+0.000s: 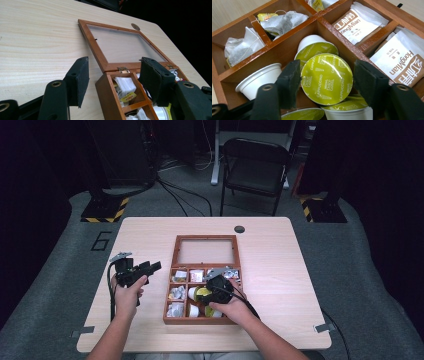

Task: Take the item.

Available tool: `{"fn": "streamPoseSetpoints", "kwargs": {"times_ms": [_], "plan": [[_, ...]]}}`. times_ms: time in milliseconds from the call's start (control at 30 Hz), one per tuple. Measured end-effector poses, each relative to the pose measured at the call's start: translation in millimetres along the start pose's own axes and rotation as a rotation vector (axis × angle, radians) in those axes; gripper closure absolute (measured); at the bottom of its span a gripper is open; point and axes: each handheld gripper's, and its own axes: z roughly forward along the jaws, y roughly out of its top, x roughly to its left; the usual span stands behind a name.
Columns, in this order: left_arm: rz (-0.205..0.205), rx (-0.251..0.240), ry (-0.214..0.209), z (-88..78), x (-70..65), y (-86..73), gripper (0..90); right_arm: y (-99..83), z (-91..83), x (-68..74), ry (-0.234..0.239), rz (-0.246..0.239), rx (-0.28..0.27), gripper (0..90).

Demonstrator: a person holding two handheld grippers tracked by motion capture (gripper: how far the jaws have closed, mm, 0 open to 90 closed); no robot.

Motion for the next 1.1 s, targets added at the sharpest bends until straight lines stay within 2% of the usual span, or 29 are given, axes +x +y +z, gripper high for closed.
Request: {"fn": "streamPoseSetpoints", "kwargs": {"times_ms": [267,367,567,633,733,833,967,1067,1100], "plan": [[-0.002,-0.001,-0.002,0.3,-0.2,0.0,40.8,-1.9,-0.8,-3.3,0.014,0.034,0.012,32.9],[0.005,0.001,-0.002,0.5,0.3,0.0,40.8,-2.4,0.2,-5.1,0.033,0.047,0.021,31.9],[-0.012,-0.002,-0.003,1.0,-1.6,-0.7,40.8,-2.3,6.8,-3.6,0.037,0.035,0.045,31.1],[0.006,0.001,-0.002,0.0,0.1,-0.2,40.8,-1.9,8.1,-3.1,0.033,0.032,0.055,31.6],[-0.009,-0.009,0.002,-0.6,-0.1,-0.4,40.8,-1.9,9.1,-4.2,0.035,0.029,0.056,33.3],[0.000,-0.009,0.003,-1.1,1.0,-0.4,40.8,-1.8,9.8,-4.1,0.029,0.030,0.055,36.4],[0.001,-0.005,0.002,-1.6,1.5,-0.3,40.8,-1.4,10.5,-4.5,0.039,0.045,0.054,37.1],[0.003,-0.005,0.001,-1.5,2.3,-0.1,40.8,-1.9,10.1,-6.2,0.043,0.030,0.056,37.2],[0.003,-0.005,0.002,-1.4,2.3,0.0,40.8,-1.8,9.5,-5.7,0.045,0.042,0.060,37.2]]}}
